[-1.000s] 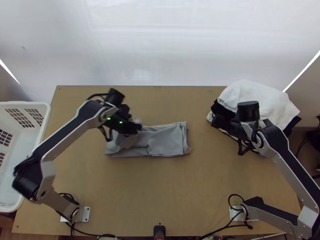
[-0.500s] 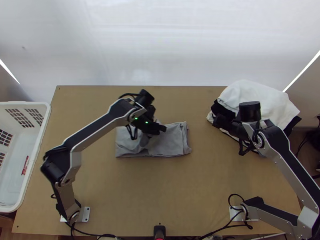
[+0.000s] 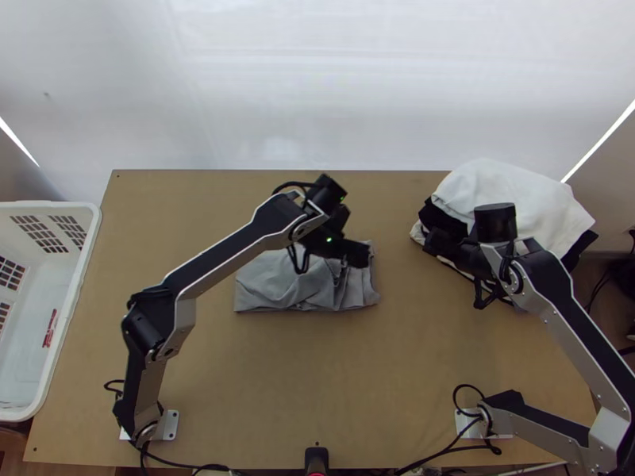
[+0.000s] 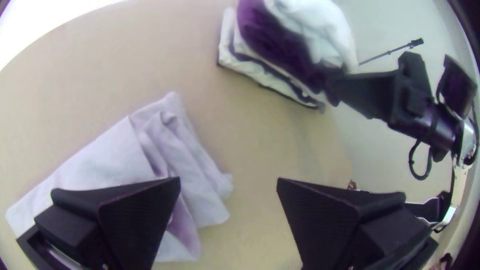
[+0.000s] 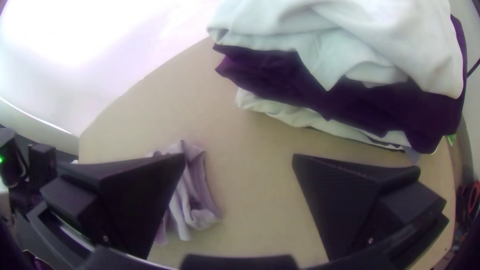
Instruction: Fold the t-shirt
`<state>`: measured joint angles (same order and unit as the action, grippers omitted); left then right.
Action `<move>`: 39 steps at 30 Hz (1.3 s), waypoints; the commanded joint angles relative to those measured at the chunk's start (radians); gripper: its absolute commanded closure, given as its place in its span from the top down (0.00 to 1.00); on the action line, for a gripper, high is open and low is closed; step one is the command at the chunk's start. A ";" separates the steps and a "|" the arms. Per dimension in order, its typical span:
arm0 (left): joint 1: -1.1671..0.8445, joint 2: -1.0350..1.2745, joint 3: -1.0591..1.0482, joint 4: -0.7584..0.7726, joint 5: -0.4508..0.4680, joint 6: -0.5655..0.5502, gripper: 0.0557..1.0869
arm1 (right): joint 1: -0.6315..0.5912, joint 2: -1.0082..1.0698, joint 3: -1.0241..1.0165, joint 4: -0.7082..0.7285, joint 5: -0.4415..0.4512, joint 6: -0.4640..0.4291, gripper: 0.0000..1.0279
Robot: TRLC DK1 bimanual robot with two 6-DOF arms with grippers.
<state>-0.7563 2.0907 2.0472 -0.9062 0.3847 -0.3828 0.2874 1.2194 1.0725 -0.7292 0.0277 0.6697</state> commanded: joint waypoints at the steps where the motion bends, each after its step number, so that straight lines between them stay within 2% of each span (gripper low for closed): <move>1: -0.015 0.017 0.174 0.046 0.017 -0.038 0.96 | 0.007 0.005 -0.032 0.025 0.000 -0.001 0.96; 3: 0.012 -0.004 0.174 0.070 0.022 -0.062 0.96 | 0.009 0.006 -0.043 0.034 0.000 -0.001 0.96; 5: 0.043 -0.026 0.145 0.046 0.022 -0.004 0.96 | 0.010 0.012 -0.052 0.048 0.000 -0.002 0.96; 7: 0.086 -0.020 0.137 -0.054 0.020 0.073 0.96 | 0.016 0.020 -0.059 0.053 0.000 0.001 0.96; 9: 0.138 -0.006 0.131 -0.149 -0.021 0.111 0.96 | 0.027 0.034 -0.060 0.054 0.000 0.004 0.96; 10: 0.161 0.000 0.113 -0.198 -0.053 0.145 0.96 | 0.030 0.040 -0.060 0.056 0.000 0.004 0.96; 12: 0.178 0.008 0.073 -0.252 -0.236 0.211 0.96 | 0.033 0.046 -0.055 0.060 0.000 0.005 0.96; 13: 0.179 0.003 0.045 -0.281 -0.297 0.245 0.96 | 0.033 0.049 -0.052 0.065 0.000 0.005 0.96; 15: 0.192 -0.012 -0.016 -0.280 -0.362 0.277 0.96 | 0.033 0.054 -0.051 0.074 0.000 0.013 0.96; 21: 0.141 -0.080 -0.139 -0.165 -0.362 0.303 0.96 | 0.038 0.060 -0.049 0.077 -0.002 0.019 0.96; 29: -0.026 -0.026 -0.074 -0.180 -0.354 0.283 0.96 | 0.036 0.046 -0.054 0.077 -0.002 0.016 0.96; 39: -0.126 0.083 0.059 -0.252 -0.356 0.257 0.96 | 0.018 0.034 -0.051 0.077 -0.002 0.014 0.96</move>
<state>-0.8120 2.1174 2.0411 -1.1255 0.0326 -0.1123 0.3153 1.2602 1.0195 -0.6518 0.0265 0.6876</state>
